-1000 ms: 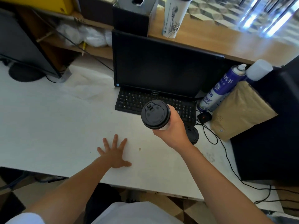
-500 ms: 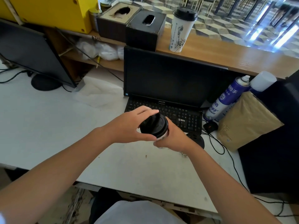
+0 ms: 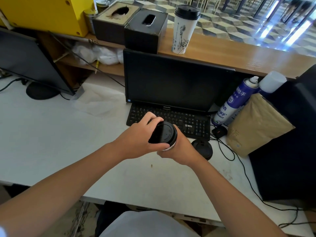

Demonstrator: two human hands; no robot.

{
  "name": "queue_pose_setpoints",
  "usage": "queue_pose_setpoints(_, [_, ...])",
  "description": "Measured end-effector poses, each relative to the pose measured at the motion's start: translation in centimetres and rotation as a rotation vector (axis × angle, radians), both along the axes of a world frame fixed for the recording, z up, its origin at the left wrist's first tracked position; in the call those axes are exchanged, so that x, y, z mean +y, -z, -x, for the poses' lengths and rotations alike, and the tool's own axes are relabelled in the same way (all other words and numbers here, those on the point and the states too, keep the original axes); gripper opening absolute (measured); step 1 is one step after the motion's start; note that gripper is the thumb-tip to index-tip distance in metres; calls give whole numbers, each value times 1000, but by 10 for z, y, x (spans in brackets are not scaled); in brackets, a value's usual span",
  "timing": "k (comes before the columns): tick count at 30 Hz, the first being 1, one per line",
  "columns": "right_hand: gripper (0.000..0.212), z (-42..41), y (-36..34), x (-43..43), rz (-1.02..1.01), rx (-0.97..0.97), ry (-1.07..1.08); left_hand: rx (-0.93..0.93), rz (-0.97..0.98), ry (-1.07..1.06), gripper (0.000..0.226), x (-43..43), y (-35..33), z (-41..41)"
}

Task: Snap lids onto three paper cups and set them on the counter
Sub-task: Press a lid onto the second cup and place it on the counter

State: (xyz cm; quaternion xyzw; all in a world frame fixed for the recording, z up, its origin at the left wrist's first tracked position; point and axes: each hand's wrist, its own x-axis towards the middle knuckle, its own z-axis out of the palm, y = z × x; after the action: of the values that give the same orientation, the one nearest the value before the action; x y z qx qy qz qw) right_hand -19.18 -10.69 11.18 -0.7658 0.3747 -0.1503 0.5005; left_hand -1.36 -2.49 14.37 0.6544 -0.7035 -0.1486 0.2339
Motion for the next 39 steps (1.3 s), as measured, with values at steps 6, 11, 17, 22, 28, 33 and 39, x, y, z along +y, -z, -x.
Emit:
queue_pose_setpoints(6, [77, -4, 8, 8, 9, -51, 115, 16, -7, -214, 84, 3, 6, 22])
queue_pose_setpoints(11, [77, -17, 13, 17, 22, -77, 222, 25, -57, -542, 85, -1, 5, 46])
queue_pose_setpoints(17, [69, -18, 25, 24, 10, 16, 256, -97, -284, -535, 83, -15, -3, 38])
queue_pose_setpoints(22, [90, -2, 15, 21, -204, -3, 125, 158, -395, -30, 83, -14, -26, -14])
queue_pose_setpoints(28, [85, -3, 1, 22, -267, -61, -9, 381, -364, 121, 84, -10, -33, -31])
queue_pose_setpoints(33, [83, -4, -3, 23, -246, -77, -6, 590, -301, 101, 74, -2, -24, -25])
queue_pose_setpoints(39, [86, -4, 2, 27, -179, -119, 31, 727, -155, 19, 77, 10, -15, -13])
